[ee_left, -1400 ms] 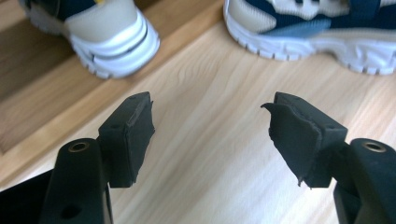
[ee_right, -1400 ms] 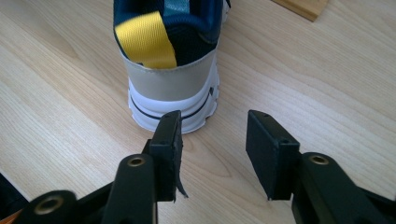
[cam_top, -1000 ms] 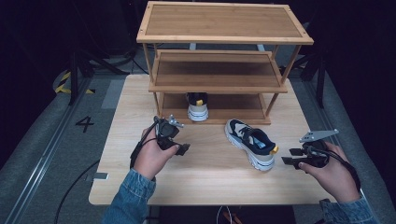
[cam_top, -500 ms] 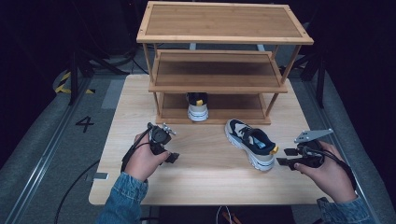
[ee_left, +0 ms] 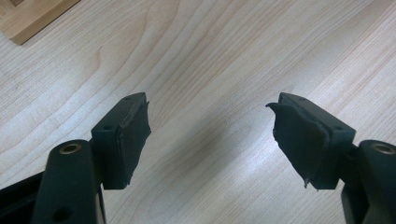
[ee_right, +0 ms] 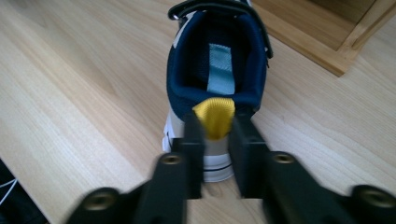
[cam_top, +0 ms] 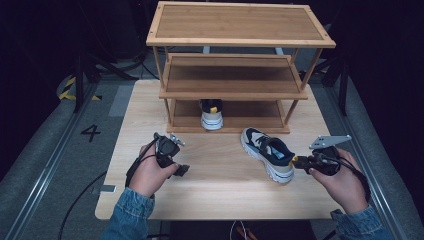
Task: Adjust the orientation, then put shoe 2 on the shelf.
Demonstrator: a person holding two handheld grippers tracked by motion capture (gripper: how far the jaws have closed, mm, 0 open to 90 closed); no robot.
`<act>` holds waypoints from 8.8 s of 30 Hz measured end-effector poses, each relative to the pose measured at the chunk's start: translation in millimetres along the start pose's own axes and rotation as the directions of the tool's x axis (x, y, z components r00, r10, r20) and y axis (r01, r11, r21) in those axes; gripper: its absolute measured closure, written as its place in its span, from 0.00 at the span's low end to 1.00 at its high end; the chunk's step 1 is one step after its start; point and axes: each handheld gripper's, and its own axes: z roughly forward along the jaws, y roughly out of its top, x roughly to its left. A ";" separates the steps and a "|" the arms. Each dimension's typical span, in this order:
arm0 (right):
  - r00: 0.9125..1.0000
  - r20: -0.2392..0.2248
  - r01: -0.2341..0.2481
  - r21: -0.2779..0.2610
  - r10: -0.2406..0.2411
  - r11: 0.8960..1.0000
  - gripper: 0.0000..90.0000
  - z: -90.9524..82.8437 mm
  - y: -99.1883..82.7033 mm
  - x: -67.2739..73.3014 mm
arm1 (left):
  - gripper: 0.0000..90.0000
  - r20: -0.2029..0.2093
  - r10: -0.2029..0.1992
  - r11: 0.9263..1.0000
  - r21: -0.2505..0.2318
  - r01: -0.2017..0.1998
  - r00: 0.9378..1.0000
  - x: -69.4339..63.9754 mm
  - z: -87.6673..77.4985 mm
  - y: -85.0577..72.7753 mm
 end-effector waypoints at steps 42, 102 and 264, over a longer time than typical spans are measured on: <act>0.961 -0.139 0.239 -0.028 -0.241 0.971 0.56 14.4 39.4 66.0 | 0.30 0.031 -0.036 0.999 0.031 0.035 0.999 6.7 5.5 -24.5; 0.910 -0.238 0.376 0.130 -0.339 0.918 0.74 111.6 136.6 20.5 | 0.26 0.009 -0.130 0.991 0.014 0.130 0.991 37.9 0.7 -54.9; 0.985 0.027 -0.164 -0.178 0.171 0.970 0.44 13.9 -9.4 -62.8 | 0.26 0.082 -0.050 0.998 -0.044 0.053 0.995 34.2 5.4 -25.7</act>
